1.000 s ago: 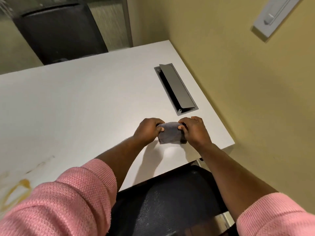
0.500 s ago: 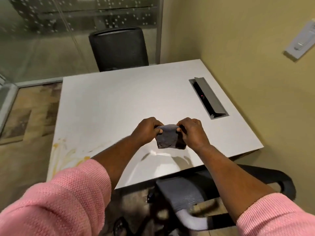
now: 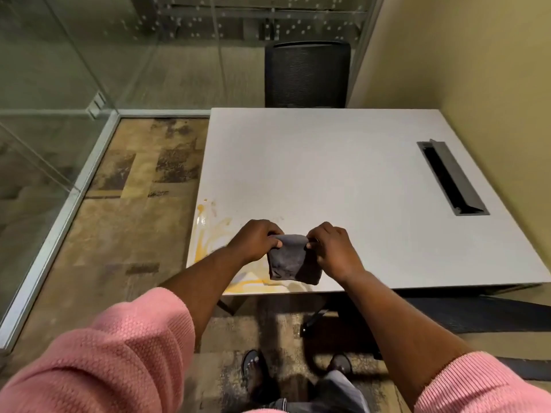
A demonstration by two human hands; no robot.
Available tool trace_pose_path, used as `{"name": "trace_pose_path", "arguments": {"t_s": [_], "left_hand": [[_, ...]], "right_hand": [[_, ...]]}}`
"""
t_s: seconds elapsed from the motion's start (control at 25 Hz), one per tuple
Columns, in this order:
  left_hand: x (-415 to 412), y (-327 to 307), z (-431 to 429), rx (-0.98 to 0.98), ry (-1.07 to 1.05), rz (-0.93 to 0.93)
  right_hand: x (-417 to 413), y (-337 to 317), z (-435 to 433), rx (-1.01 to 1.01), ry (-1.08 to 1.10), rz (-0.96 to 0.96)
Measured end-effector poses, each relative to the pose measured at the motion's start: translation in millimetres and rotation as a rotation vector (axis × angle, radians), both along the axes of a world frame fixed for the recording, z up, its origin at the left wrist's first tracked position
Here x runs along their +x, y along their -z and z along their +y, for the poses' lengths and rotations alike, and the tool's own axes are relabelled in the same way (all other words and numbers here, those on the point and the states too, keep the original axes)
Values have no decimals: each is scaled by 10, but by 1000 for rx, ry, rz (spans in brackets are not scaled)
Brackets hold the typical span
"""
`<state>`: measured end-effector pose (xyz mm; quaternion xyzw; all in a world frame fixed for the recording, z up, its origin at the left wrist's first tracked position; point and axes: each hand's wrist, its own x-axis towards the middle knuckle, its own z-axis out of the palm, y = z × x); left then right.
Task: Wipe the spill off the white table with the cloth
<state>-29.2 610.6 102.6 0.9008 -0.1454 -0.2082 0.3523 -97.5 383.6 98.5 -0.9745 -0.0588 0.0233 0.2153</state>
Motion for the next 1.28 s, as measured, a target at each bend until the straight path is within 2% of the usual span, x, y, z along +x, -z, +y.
{"name": "trace_pose_path", "arguments": {"t_s": [0.32,0.52,0.6,0.72,0.88,1.08,1.28], "left_hand": [[-244,455,644,26,-92,145],[-177,778,764,32,-159,136],[-99,944,762,58,-187,97],[-25,1206,716,133,-179,-119],[-143,1517,505,217,-74,-293],[-343,1842,144,373,62,-240],[-342,2124,-90,501,16,-205]], "right_hand": [[1,437,594,-13,-108,137],[226,822,768,-10,-113,168],[374,1013,806,-11,-113,169],[576,1292,787,-36,-120,168],[734,1532,544,-76,-145,132],[830,1759,-166,-173,-78,111],[808,2065,-611,-264,-138,213]]}}
